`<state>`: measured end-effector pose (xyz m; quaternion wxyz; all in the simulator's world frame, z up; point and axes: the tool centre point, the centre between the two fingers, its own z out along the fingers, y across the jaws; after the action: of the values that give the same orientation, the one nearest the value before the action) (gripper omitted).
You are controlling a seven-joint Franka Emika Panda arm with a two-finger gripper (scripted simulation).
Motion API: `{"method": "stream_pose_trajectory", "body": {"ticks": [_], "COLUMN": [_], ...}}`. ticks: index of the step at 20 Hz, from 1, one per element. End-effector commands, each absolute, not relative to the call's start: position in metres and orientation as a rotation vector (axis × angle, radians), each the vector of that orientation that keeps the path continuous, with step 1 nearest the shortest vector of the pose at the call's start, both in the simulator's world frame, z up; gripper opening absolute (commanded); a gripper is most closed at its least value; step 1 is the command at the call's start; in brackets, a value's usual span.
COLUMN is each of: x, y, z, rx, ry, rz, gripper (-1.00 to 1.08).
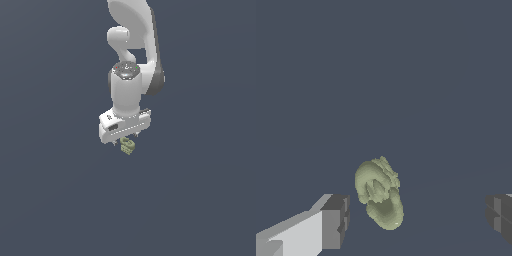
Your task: Pick up the object and move it to a goal position.
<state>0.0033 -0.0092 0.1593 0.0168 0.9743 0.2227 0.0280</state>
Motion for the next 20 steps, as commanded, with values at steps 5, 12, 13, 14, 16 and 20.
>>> {"method": "stream_pose_trajectory", "body": {"ticks": [5,12,13,14,16,20], "x": [-0.008,-0.021,-0.022,-0.024,-0.026,-0.03], "y": [-0.008,-0.005,-0.005,-0.005,-0.004,-0.003], "z": [0.141,0.123,0.121,0.119,0.116,0.111], "rx": [2.961,2.871,2.859,2.847,2.825,2.79], "ry": [0.964,1.237,1.27,1.3,1.353,1.435], "rz": [0.053,0.024,0.02,0.018,0.013,0.005], "gripper": [1.0,1.0,1.0,1.0,1.0,1.0]}}
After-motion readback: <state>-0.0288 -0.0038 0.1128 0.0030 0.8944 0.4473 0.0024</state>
